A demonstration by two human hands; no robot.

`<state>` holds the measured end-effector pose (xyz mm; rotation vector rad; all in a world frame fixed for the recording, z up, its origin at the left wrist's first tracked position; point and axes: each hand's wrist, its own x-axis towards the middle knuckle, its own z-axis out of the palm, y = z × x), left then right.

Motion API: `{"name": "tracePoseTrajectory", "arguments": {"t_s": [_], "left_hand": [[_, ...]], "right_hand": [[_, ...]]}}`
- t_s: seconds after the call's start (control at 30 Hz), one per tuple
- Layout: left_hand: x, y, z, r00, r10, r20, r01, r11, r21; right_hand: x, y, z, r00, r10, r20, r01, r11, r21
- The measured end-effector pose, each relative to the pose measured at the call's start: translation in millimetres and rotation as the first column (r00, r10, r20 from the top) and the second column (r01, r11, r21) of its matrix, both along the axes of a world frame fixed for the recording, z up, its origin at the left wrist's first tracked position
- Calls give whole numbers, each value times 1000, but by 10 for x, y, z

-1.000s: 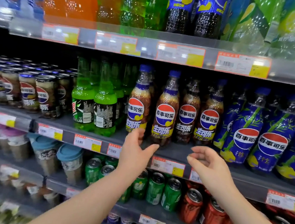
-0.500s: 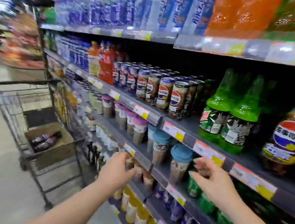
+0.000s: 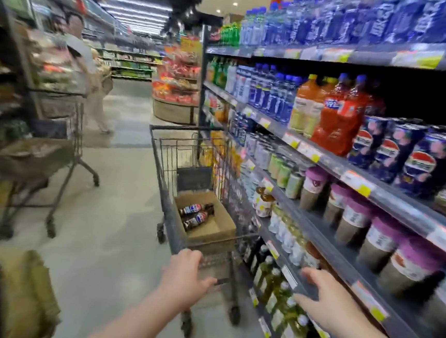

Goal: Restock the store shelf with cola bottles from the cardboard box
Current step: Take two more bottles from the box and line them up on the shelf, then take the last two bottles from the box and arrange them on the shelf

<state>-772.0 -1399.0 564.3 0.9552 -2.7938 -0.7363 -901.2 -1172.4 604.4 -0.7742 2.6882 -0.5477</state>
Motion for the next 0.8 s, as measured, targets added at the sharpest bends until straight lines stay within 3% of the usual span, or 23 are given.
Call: {"name": "tracePoseTrajectory", "arguments": {"t_s": [0.1, 0.3, 0.57, 0.8], "left_hand": [[66, -485, -34, 998, 35, 56, -34, 999, -2], [-113, -1193, -155, 986, 65, 150, -57, 996, -62], [-1028, -2305, -363, 966, 86, 244, -80, 996, -35], [-2112, -3228, -379, 950, 20, 312, -15, 1000, -17]], "right_hand": [[-88, -597, -127, 996, 94, 2, -94, 987, 134], [-506, -1580, -324, 985, 171, 39, -175, 964, 200], [-1694, -2959, -611, 952, 303, 39, -302, 912, 277], [-2695, -3907, -846, 945, 296, 138, -322, 916, 240]]}}
